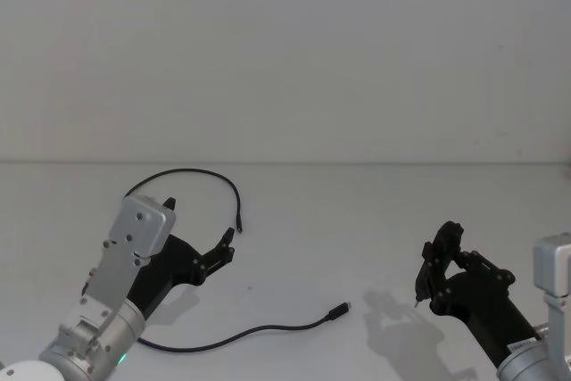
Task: Pick up the data cable with the one hand.
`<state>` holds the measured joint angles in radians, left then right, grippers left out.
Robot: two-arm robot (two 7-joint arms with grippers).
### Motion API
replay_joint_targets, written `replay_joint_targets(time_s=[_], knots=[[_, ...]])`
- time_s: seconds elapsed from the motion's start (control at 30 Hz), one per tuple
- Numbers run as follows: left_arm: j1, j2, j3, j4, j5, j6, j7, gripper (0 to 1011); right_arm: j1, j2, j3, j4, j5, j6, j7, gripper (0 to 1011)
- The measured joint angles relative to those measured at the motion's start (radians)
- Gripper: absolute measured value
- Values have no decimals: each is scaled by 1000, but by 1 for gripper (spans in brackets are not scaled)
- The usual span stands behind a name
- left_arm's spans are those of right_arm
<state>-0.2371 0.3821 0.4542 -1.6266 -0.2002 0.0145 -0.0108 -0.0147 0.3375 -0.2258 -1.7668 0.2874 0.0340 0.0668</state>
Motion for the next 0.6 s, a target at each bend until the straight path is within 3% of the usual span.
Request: replay_joint_targets(time_s=[0.6], knots=[[0,0,0,0,0,-1,0,1001,0,0,0,0,0,0,0,263]])
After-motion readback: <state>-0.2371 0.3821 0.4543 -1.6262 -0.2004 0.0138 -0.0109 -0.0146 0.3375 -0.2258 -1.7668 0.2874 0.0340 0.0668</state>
